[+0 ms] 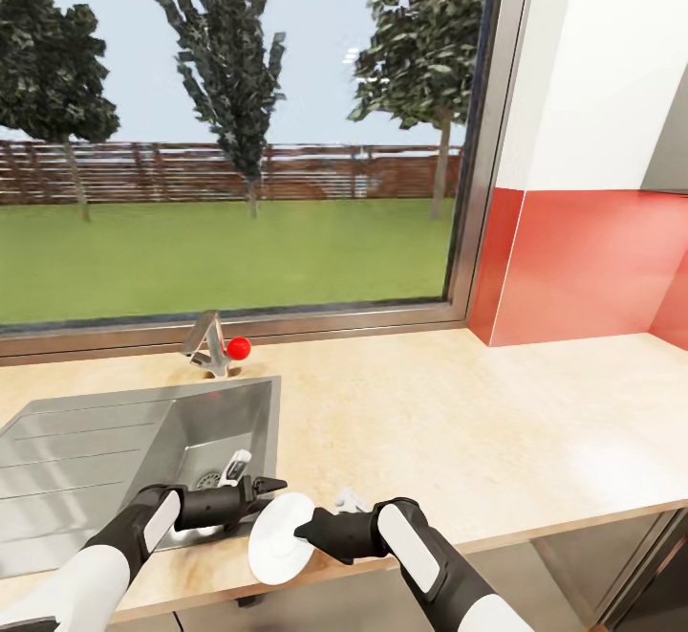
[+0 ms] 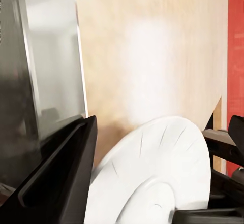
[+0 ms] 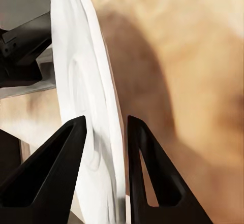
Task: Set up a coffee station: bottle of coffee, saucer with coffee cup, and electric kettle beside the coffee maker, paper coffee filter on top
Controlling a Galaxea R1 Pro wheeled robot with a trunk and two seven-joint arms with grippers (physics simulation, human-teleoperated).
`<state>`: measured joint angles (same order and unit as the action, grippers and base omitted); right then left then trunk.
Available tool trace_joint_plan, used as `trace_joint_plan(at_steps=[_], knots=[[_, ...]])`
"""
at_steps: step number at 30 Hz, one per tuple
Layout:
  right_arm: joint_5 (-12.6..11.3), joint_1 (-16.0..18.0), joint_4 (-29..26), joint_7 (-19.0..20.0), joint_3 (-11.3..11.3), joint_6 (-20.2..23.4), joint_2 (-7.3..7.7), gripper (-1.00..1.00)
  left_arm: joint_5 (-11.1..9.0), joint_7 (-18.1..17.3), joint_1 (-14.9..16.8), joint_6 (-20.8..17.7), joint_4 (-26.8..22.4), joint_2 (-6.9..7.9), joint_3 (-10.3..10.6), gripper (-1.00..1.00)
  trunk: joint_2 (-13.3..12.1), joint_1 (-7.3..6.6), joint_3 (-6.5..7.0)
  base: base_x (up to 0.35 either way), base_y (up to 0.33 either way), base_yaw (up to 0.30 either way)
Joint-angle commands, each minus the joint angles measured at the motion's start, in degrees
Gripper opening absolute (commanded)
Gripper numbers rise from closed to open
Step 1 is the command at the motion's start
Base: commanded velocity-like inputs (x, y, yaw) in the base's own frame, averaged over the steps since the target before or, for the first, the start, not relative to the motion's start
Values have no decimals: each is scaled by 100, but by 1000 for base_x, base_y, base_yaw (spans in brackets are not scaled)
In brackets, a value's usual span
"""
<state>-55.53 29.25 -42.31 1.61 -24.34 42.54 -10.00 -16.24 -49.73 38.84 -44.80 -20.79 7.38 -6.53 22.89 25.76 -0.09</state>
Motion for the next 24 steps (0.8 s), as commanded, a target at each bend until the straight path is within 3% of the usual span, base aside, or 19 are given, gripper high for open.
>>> trace_joint_plan(at_steps=[1,18,21,24], knots=[[86,2,1,1,0,17,0,-100,29,-10,1,-11,-6,0,-15,100,3,3,-3,0,0,0],[78,2,-182,-5,0,17,0,-100,57,51,47,0,-88,74,-35,100,3,3,-3,0,0,0],[78,2,-274,-10,0,17,0,-100,69,74,85,16,-124,155,-41,100,3,3,-3,0,0,0],[78,2,-471,-16,5,17,0,-100,53,83,133,12,-536,378,-55,100,3,3,-3,0,0,0]])
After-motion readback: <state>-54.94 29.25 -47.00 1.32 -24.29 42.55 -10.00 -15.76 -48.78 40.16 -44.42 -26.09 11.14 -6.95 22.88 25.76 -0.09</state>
